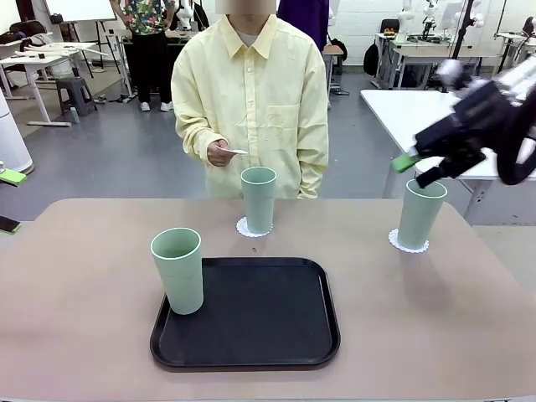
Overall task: Place coasters on the table and set cups on them.
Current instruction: Take one Reusable plastic cup from the Flat Tray and place it on a coaster set by the human.
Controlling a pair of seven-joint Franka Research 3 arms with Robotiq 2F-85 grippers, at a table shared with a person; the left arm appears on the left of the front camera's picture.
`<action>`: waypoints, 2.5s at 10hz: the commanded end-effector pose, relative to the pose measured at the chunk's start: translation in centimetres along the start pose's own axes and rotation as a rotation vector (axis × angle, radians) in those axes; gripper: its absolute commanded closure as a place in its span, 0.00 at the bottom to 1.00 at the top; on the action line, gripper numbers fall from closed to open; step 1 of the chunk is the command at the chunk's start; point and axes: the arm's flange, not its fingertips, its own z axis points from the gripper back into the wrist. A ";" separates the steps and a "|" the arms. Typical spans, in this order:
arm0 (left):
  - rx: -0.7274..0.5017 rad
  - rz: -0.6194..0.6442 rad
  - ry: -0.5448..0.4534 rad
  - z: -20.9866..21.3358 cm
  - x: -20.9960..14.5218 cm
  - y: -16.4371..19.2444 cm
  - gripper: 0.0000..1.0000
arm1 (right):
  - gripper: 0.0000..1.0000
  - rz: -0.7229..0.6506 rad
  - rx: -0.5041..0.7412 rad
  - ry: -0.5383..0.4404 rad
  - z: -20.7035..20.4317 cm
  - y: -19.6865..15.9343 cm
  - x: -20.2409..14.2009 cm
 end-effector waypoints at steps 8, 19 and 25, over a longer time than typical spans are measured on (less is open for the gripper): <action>-0.020 -0.017 -0.006 0.0 0.0 0.0 0.00 | 0.00 -0.094 0.495 -0.215 4.9 -14.2 -10.2; -0.020 -0.017 -0.006 0.0 0.0 0.0 0.00 | 0.00 -0.334 0.437 -0.119 4.8 -15.7 -10.5; -0.020 -0.017 -0.006 0.0 0.0 0.0 0.00 | 0.00 -0.334 0.437 -0.119 4.8 -15.7 -10.5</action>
